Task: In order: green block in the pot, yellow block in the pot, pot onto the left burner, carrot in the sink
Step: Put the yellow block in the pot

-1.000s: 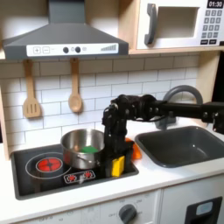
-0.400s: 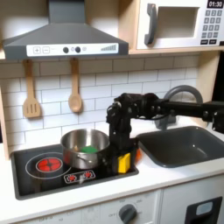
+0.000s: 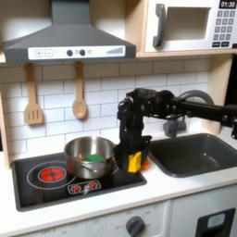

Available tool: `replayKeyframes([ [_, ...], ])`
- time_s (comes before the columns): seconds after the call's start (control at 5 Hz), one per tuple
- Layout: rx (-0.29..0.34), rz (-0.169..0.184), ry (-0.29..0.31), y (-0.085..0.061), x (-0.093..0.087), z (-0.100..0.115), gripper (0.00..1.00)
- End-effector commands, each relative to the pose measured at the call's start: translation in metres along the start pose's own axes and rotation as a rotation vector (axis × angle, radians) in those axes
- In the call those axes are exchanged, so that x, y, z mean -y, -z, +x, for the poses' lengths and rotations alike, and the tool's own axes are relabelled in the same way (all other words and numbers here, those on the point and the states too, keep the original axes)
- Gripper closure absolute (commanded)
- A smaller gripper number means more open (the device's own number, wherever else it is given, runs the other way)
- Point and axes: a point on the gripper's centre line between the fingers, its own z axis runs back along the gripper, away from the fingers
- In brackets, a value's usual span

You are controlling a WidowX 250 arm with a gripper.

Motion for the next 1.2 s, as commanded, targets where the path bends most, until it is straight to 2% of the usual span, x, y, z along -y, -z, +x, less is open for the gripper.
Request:
replayKeyframes([
  [0.0,0.072,-0.011,-0.001,-0.035,0.002,0.014,1.0],
  [0.2,0.112,-0.008,-0.012,-0.051,-0.001,0.022,1.0],
  [0.6,0.123,0.011,-0.073,-0.058,-0.025,0.028,1.0],
  [1.0,0.09,0.019,-0.117,-0.045,-0.047,0.033,1.0],
])
